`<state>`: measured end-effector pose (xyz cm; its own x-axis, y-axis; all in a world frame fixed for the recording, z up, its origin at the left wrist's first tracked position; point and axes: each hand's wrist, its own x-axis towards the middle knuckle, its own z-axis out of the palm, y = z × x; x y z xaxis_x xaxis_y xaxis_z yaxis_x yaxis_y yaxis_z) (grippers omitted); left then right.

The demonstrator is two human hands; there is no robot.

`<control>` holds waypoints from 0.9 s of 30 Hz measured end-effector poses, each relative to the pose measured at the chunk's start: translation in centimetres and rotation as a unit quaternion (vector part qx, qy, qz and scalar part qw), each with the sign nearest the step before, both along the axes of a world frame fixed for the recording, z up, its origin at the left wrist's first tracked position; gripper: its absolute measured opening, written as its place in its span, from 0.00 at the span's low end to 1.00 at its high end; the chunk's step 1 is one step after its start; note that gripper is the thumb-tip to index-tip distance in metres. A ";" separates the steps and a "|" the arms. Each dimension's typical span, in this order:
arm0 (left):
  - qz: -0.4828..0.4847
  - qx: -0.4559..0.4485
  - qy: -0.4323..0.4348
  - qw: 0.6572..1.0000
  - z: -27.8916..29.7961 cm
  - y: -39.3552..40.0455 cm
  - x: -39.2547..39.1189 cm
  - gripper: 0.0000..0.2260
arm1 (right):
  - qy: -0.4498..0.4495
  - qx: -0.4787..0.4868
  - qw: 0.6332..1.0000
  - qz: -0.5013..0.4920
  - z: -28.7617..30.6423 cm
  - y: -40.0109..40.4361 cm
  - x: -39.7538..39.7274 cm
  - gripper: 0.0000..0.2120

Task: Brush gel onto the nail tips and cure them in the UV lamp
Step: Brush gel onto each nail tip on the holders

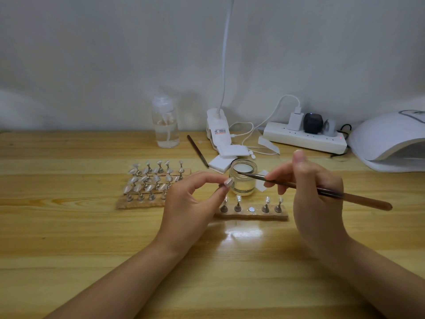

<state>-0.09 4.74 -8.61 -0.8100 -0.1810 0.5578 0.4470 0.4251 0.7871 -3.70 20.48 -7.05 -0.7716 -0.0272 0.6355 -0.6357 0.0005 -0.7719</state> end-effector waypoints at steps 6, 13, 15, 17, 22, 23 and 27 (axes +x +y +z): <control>-0.004 -0.013 0.002 1.000 0.0 -0.1 -0.1 0.08 | -0.003 0.013 1.000 0.008 -0.1 -0.3 0.1 0.19; 0.005 -0.007 -0.017 1.000 0.0 -0.1 -0.1 0.07 | 0.003 0.014 0.999 0.036 0.1 -0.4 0.7 0.20; 0.001 -0.008 -0.019 1.000 0.1 -0.1 0.0 0.07 | 0.006 0.002 0.999 0.043 0.1 -0.3 0.6 0.20; 0.000 -0.005 -0.019 1.000 0.2 -0.1 0.0 0.07 | 0.006 -0.003 0.999 0.033 0.1 -0.2 0.5 0.19; 0.010 -0.002 -0.016 1.000 0.2 0.0 0.0 0.09 | -0.010 0.034 0.999 0.013 0.0 -0.4 0.4 0.18; 0.012 -0.002 -0.017 1.000 0.2 0.0 0.0 0.10 | -0.010 0.032 0.999 0.015 0.0 -0.5 0.4 0.18; 0.011 -0.002 -0.027 1.000 0.3 0.0 0.0 0.09 | -0.012 0.008 0.999 0.029 0.0 -0.3 0.5 0.20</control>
<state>-0.04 4.71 -8.35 -0.8351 -0.1962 0.5140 0.3943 0.4380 0.8079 -3.21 20.18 -7.10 -0.7831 -0.0833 0.6163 -0.6168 -0.0231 -0.7868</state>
